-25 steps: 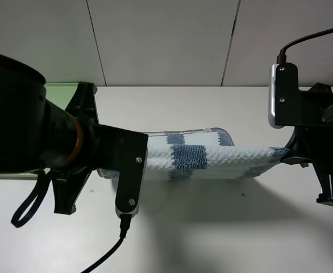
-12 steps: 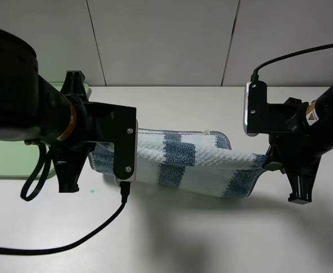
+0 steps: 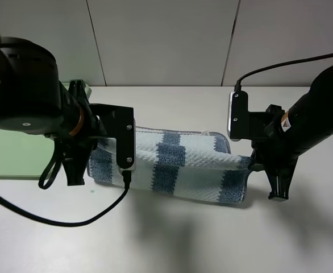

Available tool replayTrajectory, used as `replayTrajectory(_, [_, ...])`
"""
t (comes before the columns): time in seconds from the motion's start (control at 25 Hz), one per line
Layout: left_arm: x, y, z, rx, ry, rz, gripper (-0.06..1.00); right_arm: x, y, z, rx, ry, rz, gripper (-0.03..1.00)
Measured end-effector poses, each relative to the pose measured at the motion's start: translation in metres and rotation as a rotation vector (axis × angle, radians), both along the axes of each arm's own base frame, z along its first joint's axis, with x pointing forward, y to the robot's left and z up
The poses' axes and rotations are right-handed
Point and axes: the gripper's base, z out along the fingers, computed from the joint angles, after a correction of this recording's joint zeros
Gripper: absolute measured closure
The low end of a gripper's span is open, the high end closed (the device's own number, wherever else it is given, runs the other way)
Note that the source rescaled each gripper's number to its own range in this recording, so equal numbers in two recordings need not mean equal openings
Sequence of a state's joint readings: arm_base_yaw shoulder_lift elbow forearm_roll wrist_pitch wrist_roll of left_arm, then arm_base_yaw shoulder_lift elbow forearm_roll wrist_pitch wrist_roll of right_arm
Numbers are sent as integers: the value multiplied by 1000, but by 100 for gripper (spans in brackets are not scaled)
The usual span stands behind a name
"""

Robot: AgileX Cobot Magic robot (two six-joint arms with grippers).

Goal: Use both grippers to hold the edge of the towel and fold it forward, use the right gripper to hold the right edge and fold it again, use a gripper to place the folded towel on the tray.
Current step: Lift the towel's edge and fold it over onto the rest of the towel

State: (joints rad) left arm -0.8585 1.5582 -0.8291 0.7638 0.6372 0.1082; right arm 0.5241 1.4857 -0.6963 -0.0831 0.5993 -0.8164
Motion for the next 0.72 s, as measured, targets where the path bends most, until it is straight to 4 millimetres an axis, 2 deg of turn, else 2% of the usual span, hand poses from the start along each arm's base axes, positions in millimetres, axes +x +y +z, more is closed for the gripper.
replayTrajectory(0.24, [18,8,-15,-20,23,36,94,9,4,-13,-7,-26,28,97])
replayTrajectory(0.72, [39,20,-29,-50,35,70,94,37,19,-18,-1,-73,55,97])
